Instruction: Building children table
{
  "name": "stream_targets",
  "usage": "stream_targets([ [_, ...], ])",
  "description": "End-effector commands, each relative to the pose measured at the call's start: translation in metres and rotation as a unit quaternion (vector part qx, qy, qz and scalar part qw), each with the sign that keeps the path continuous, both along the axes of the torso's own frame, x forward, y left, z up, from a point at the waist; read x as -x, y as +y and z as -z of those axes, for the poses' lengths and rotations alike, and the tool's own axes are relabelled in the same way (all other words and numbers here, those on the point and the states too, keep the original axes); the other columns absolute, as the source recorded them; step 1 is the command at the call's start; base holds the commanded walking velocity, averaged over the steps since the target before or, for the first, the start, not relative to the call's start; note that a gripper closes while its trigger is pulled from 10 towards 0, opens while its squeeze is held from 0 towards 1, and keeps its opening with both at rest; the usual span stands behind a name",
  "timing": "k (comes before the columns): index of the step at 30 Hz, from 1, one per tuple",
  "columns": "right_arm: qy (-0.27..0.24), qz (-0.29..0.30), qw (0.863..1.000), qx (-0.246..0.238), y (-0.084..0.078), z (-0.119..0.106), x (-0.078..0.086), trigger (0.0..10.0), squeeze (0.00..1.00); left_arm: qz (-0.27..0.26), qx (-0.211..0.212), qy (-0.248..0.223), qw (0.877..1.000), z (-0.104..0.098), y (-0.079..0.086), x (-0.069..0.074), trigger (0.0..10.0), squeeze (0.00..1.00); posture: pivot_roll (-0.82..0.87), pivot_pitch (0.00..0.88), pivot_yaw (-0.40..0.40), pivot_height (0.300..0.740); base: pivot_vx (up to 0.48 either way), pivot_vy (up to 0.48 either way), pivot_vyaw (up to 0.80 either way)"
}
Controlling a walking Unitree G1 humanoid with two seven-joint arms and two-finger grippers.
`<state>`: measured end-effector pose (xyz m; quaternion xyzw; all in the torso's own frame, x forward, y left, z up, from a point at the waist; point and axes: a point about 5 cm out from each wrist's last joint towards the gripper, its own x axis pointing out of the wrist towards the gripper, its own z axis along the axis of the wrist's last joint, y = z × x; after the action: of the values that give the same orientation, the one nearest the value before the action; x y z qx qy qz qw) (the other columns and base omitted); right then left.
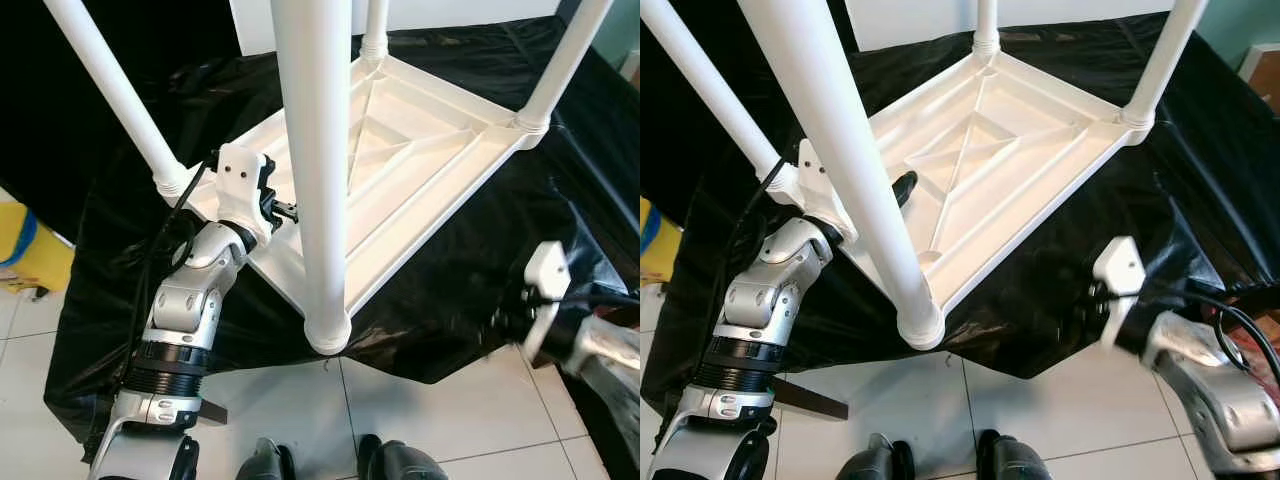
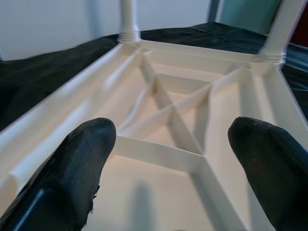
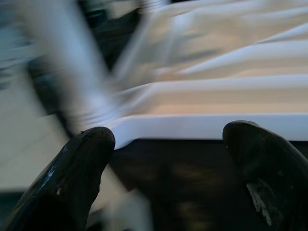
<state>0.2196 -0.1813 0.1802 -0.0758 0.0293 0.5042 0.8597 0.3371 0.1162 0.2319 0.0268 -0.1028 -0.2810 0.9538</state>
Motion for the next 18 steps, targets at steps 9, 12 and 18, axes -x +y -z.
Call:
stream_targets([
  [9,0.028,-0.125,0.992,0.011,0.022,-0.007,0.013,10.0,0.00,0.030,-0.033,-0.004,0.999,0.001,0.005,-0.003,10.0,0.00,-0.10,0.150,0.054,0.740,0.000,0.000,0.00],
  [12,0.011,-0.129,0.992,-0.008,0.040,-0.006,0.005,10.0,0.00,0.026,-0.038,-0.006,0.999,0.000,0.008,-0.004,10.0,0.00,-0.09,0.143,0.050,0.740,0.000,0.000,0.00],
  [18,-0.002,-0.105,0.994,-0.038,0.064,0.002,-0.008,10.0,0.00,0.017,-0.038,-0.011,0.999,-0.002,0.013,-0.004,10.0,0.00,-0.07,0.135,0.044,0.740,0.000,0.000,0.00],
])
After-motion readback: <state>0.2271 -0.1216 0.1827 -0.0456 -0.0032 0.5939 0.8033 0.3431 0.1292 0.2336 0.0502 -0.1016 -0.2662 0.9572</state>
